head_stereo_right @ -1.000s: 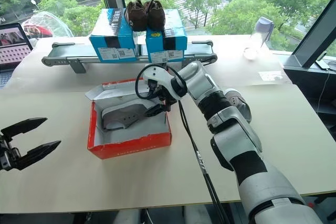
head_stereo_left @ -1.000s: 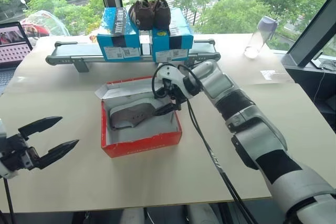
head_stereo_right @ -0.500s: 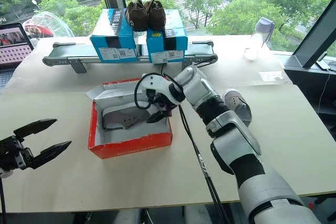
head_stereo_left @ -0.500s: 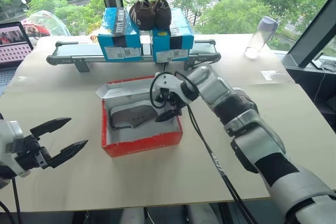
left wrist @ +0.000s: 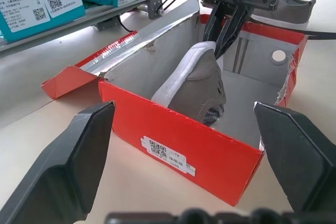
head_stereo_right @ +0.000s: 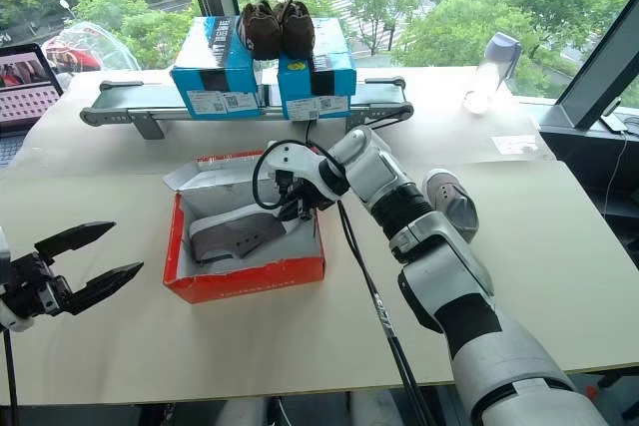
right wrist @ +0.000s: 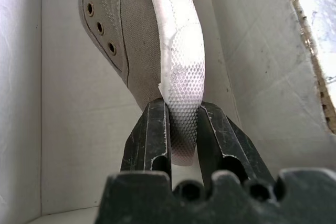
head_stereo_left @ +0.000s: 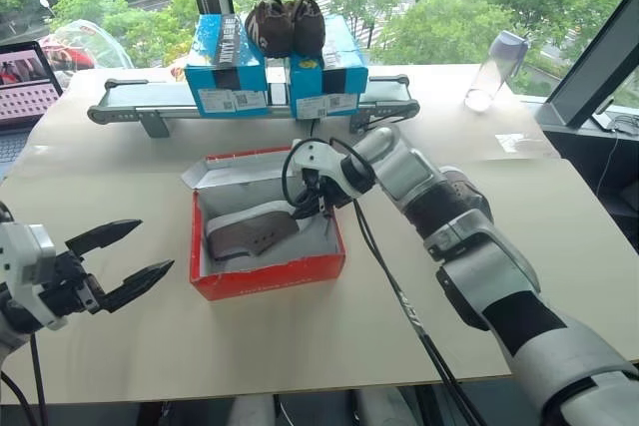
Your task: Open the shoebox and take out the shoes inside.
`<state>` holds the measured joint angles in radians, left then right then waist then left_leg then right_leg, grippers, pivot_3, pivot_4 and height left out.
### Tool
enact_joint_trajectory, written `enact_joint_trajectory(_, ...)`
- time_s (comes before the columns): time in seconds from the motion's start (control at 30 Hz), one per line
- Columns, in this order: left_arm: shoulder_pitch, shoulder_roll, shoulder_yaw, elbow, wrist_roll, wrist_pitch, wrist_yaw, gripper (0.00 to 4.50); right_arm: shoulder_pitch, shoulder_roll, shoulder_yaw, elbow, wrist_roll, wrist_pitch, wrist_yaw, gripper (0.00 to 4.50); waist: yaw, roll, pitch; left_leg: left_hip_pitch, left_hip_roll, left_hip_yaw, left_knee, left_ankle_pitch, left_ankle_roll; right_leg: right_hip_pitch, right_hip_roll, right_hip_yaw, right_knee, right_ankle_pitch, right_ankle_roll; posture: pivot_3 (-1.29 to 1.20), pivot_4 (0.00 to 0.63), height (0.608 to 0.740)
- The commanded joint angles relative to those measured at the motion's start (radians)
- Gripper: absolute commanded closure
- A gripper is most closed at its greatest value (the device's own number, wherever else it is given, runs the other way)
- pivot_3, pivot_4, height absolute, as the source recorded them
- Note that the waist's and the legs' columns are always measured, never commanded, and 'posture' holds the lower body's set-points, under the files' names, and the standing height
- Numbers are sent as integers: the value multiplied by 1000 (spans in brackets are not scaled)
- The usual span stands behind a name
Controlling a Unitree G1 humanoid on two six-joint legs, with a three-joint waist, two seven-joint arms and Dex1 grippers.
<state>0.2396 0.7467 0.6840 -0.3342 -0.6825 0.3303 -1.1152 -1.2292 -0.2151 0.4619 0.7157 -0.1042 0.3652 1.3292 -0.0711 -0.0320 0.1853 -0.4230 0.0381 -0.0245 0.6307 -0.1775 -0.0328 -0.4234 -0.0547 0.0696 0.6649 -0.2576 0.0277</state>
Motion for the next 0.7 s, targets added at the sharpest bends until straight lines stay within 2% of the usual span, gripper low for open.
enact_joint_trajectory(0.03, -10, 15, 6, 1, -2, -26, 5, 0, -13, -12, -43, -82, 35, 41, 16, 3768, 0, 0, 0, 0, 0, 0, 0, 0, 0, 0, 0, 0, 0, 0, 0, 0, 150, 740)
enact_joint_trajectory(0.33, -40, 9, -40, 30, 11, -43, 4, 0, -97, -113, -216, -249, 182, 278, 34, 3768, 4, 0, 0, -1, 0, 0, 0, 0, 0, 0, 0, 0, 0, 0, 0, 0, 150, 740)
enact_joint_trajectory(0.57, -98, 15, -111, 88, 22, -59, -13, 0, -176, -217, -504, -425, 438, 736, -66, 3768, 4, 0, 0, -1, 0, 0, 0, 0, 0, 0, 0, 0, 0, 0, 0, 0, 150, 740)
enact_joint_trajectory(0.7, -165, 31, -162, 142, 30, -68, -34, 0, -102, -300, -505, -575, 507, 849, -97, 3768, 6, 0, 0, -1, -1, 0, 0, 0, 0, 0, 0, 0, -1, 0, 0, 0, 150, 740)
